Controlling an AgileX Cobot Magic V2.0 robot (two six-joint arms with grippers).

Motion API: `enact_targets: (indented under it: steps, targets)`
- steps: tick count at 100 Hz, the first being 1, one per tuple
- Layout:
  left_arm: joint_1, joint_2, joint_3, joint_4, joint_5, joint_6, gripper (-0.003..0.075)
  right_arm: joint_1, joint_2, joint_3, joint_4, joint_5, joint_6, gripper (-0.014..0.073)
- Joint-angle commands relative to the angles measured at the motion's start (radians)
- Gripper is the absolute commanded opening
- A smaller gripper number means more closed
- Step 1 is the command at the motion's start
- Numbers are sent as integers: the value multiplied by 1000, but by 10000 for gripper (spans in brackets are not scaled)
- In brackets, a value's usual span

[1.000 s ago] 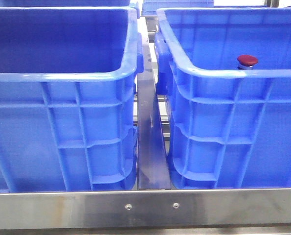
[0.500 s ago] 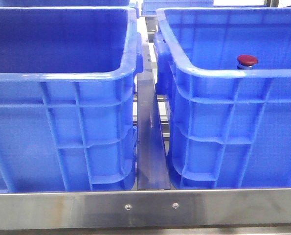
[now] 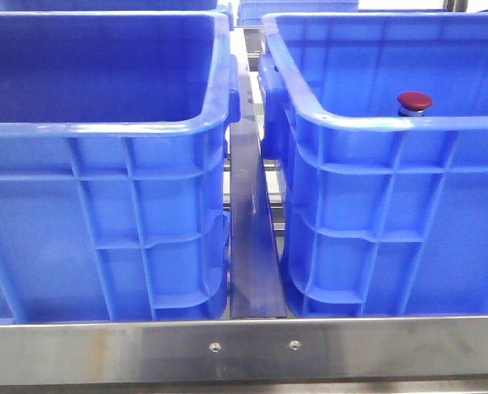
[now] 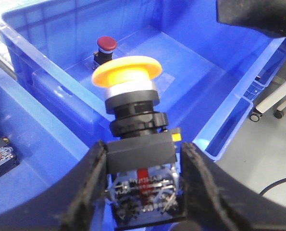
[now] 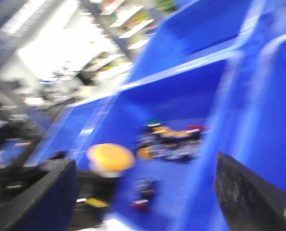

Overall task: Pick red and yellow buttons and place in box
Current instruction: 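Lift the yellow button and bring it toward the right gripper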

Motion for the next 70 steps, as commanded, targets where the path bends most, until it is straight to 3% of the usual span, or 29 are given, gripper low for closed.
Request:
enact_targets:
  steps: [1,26,70]
  targets:
    - [-7,-13,-27,0,-88,-11,6,0,51,-32,174,143,3,603]
    - [-7,-13,-27,0,-88,-11,6,18,218,-105,183,305,54,603]
    - [-7,-13,-27,0,-88,-11,6,203,408,-259,183,212,64,603]
